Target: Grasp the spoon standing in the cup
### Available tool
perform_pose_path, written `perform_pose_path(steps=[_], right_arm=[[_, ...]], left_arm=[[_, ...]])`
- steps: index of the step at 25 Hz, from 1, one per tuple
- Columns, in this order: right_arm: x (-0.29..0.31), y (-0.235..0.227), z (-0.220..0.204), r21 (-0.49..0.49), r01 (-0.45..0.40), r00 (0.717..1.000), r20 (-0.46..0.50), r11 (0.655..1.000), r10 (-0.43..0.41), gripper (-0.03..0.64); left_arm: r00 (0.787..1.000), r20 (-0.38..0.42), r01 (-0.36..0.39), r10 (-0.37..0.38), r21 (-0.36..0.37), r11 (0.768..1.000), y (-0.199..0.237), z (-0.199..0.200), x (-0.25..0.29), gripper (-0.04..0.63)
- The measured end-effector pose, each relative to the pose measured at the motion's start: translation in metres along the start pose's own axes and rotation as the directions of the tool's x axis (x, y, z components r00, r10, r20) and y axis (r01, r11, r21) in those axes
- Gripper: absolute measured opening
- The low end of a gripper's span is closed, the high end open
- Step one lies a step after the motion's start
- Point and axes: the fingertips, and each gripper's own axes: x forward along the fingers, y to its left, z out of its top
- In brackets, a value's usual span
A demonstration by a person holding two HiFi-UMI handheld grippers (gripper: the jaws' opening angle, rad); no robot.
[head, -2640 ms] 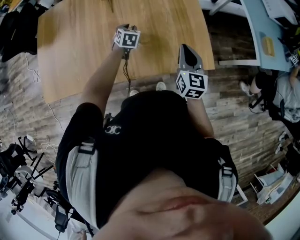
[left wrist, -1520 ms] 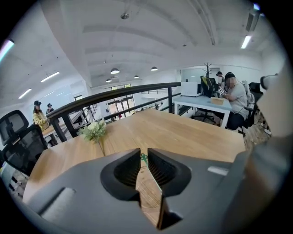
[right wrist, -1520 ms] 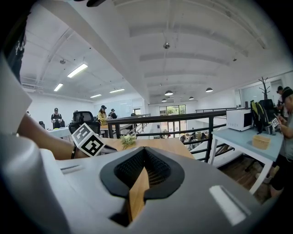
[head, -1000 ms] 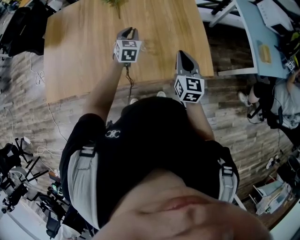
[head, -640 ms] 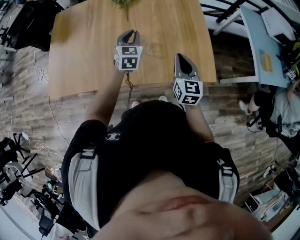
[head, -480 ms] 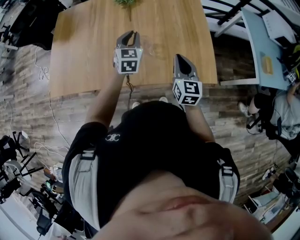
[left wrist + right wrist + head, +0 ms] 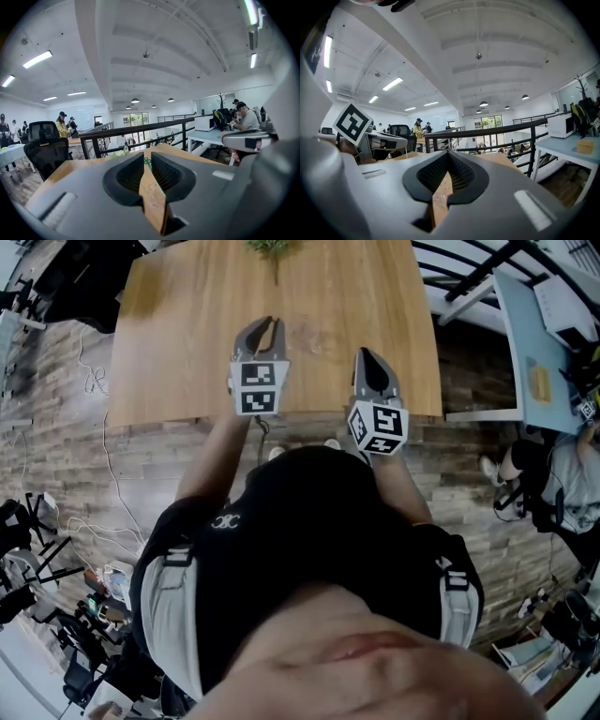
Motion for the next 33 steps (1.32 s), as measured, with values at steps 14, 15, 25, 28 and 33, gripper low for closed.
perform_pose_path(steps=[14,15,25,28,33], right_arm=[[-0.004,0.014,-0.002,0.014,-0.048,0.999,-0.001,0.999,0.048,-0.002],[-0.005,0.012,-0.002,0.017,-0.045,0.999,-0.002,0.999,0.045,-0.002],[-0.011,0.008,0.001,0.003,-0.049,0.999,0.004,0.999,0.049,-0.002],[-0.016,0.004,0.003,0.000,-0.043,0.999,0.011,0.999,0.043,-0.002],[-0.022,0.001,0.005,0.000,-0.033,0.999,0.014,0.999,0.033,-0.002]], left_arm=[[1.000,0.020,0.014,-0.015,0.024,1.000,-0.014,-0.007,-0.036,0.061],[1.000,0.022,0.018,-0.019,0.030,0.999,-0.017,-0.008,-0.037,0.061],[1.000,0.016,0.021,-0.022,0.012,1.000,-0.027,-0.018,-0.038,0.061],[0.999,0.023,0.025,-0.025,0.015,1.000,-0.033,-0.017,-0.041,0.061],[0.999,0.033,0.035,-0.036,0.018,0.999,-0.040,-0.014,-0.046,0.061]])
